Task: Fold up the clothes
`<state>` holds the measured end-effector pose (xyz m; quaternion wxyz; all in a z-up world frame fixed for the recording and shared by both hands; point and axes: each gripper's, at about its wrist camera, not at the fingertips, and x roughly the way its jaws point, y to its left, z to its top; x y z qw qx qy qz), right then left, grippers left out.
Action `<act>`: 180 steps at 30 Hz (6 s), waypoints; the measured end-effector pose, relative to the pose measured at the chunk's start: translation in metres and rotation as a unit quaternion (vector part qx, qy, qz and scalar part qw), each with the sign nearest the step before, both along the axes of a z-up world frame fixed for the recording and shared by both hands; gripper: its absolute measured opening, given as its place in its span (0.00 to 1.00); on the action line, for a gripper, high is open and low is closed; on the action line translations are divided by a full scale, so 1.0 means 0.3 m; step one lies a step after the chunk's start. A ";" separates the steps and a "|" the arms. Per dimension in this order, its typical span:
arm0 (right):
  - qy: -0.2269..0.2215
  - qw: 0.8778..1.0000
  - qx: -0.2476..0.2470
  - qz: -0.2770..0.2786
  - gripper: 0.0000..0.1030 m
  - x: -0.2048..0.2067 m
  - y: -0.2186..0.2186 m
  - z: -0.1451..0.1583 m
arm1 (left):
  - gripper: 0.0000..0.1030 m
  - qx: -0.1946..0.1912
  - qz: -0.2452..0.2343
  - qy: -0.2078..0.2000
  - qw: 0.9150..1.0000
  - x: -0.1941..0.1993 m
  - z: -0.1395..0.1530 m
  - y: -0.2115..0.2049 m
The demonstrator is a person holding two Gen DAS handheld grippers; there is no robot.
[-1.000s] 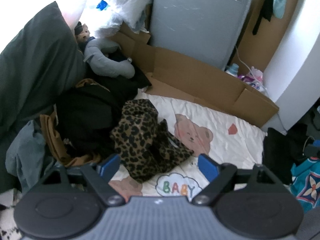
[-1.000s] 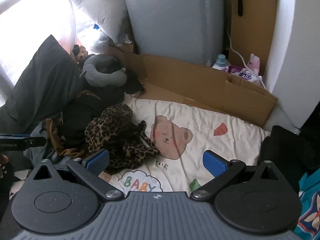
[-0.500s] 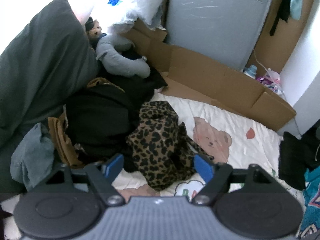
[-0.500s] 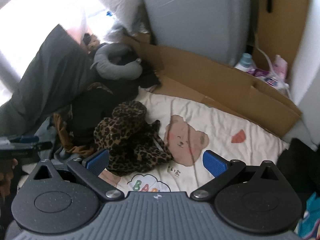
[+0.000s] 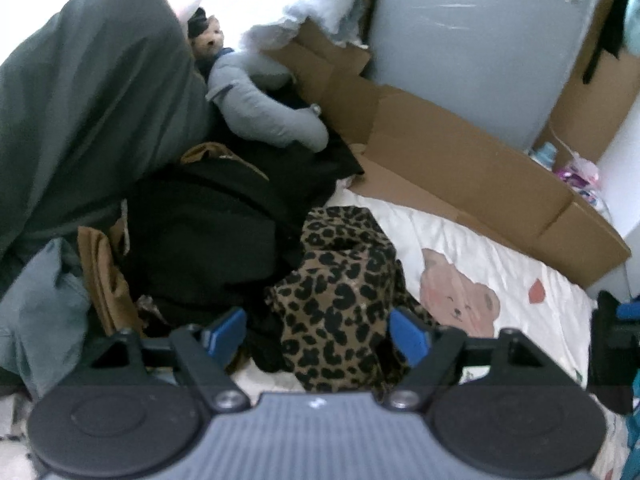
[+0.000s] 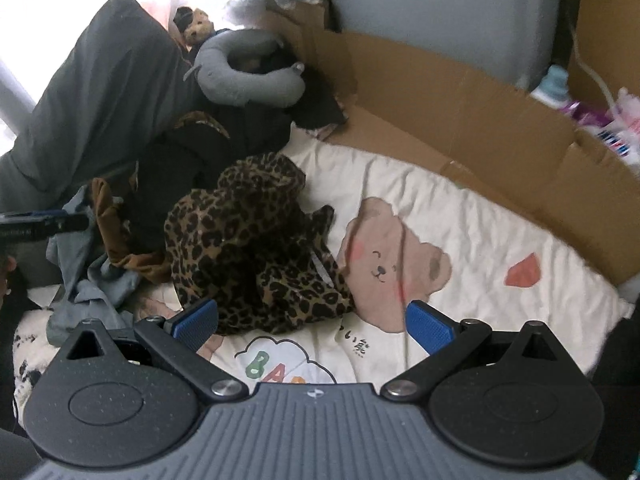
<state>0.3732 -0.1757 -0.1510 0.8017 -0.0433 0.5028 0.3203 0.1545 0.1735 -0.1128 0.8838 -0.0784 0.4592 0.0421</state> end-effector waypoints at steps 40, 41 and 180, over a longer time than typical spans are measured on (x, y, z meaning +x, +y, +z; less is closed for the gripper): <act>0.098 0.982 0.156 -0.045 0.66 0.139 0.097 -0.866 | 0.72 -0.035 -0.031 0.005 0.999 0.347 -0.527 0.064; 0.096 0.982 0.156 -0.042 0.65 0.140 0.106 -0.867 | 0.62 -0.033 -0.031 0.005 0.999 0.343 -0.526 0.065; -0.003 0.959 0.089 -0.268 0.68 -0.142 -0.368 -0.896 | 0.17 -0.160 -0.058 0.054 0.984 0.276 -0.917 -0.184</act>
